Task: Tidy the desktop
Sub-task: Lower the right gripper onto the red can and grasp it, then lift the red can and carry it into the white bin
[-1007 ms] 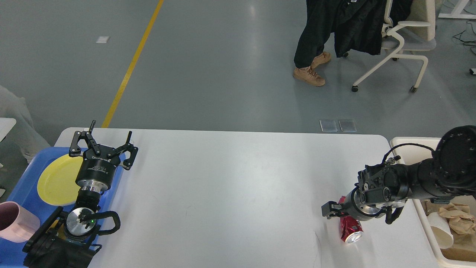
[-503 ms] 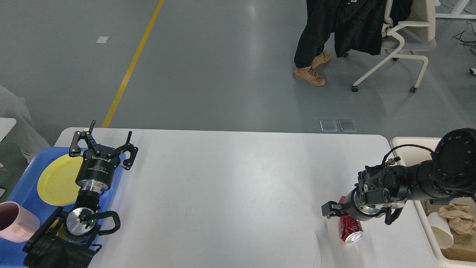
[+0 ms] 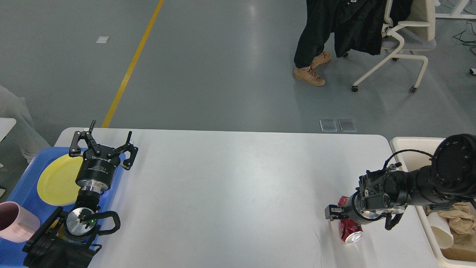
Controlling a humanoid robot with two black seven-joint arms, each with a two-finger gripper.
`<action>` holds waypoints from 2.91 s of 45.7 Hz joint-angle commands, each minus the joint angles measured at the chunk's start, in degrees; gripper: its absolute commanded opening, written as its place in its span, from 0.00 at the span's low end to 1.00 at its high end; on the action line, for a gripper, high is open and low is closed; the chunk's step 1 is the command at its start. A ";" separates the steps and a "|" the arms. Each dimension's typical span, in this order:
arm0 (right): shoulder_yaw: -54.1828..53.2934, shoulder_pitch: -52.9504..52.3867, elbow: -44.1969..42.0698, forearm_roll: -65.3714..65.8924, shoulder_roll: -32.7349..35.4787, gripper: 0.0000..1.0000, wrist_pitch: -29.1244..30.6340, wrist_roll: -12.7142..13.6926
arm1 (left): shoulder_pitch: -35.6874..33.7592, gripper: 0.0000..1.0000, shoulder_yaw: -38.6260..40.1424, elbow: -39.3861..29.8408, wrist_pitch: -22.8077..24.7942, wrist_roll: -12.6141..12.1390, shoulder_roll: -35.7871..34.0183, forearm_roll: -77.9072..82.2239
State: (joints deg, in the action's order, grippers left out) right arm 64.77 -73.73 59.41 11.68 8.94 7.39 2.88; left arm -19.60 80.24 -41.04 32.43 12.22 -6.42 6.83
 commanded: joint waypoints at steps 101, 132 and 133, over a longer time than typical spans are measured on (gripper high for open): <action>17.76 -43.09 19.36 0.70 30.42 0.00 19.33 0.98 | 0.00 0.96 0.01 0.00 0.00 0.00 0.00 -0.06; -17.14 35.66 -49.89 0.36 17.27 0.00 1.75 0.90 | 0.00 0.96 0.01 0.00 0.00 0.00 0.00 0.03; -17.14 37.07 -52.01 0.27 15.95 0.00 1.58 0.90 | 0.00 0.96 0.01 0.00 0.00 0.00 0.00 0.03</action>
State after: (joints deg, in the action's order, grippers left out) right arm 47.98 -44.84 18.67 12.69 31.89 10.00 3.70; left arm -19.53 80.24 -41.04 32.43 12.22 -6.42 6.82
